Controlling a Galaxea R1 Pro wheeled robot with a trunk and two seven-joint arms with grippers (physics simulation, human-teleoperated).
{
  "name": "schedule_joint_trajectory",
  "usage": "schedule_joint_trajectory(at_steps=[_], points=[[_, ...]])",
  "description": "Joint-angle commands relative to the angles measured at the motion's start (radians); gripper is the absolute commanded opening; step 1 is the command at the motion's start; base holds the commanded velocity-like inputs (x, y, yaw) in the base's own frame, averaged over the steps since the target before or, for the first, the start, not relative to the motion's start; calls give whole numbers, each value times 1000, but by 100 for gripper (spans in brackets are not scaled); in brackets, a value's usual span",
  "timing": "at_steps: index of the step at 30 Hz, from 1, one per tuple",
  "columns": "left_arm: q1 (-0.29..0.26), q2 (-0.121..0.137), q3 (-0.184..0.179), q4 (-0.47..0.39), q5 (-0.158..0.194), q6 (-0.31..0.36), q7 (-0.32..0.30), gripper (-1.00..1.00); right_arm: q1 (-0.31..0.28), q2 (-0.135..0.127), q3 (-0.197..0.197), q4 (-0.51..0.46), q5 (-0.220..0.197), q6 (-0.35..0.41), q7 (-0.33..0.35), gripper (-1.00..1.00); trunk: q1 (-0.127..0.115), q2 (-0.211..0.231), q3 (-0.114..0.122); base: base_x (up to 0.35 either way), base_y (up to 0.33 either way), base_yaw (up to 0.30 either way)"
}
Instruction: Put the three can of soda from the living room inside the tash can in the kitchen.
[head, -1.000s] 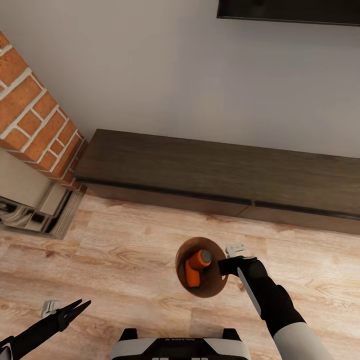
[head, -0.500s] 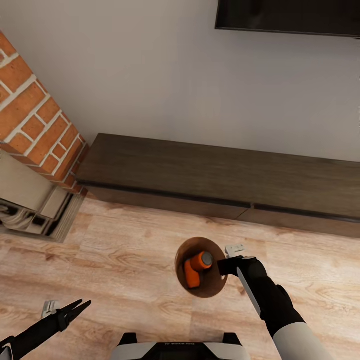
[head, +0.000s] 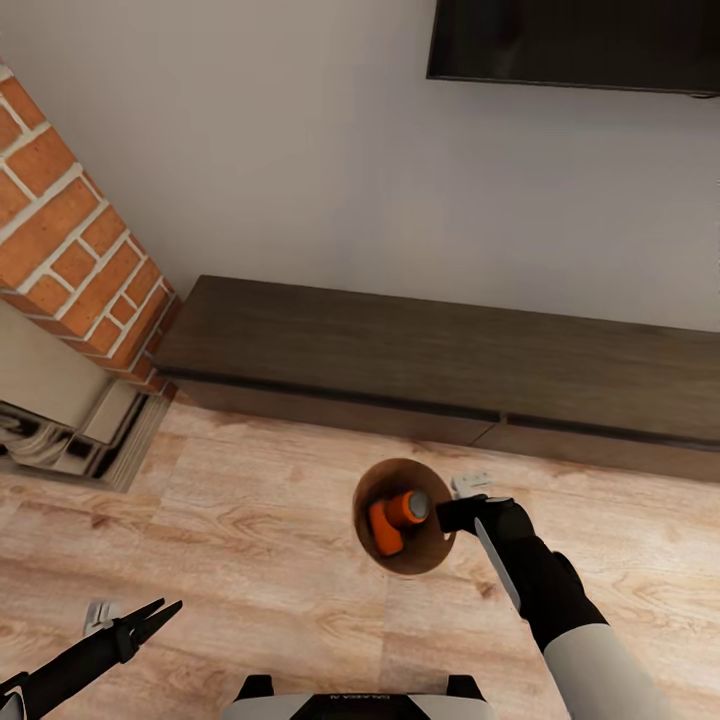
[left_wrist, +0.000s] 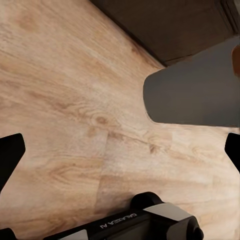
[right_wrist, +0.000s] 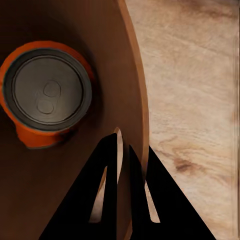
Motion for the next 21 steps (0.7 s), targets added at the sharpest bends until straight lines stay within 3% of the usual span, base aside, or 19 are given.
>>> schedule_joint_trajectory(at_steps=[1,9,21], points=[[0,0,0,0,0,0,0,100,-8,0,1,-2,-21,1,7,-100,0,0,2,0,0,0],[0,0,0,0,0,0,0,100,-85,-7,-2,72,-21,6,7,-100,0,0,15,0,0,0],[0,0,0,0,0,0,1,100,-101,-7,-3,123,-21,5,7,-100,0,0,35,0,0,0]])
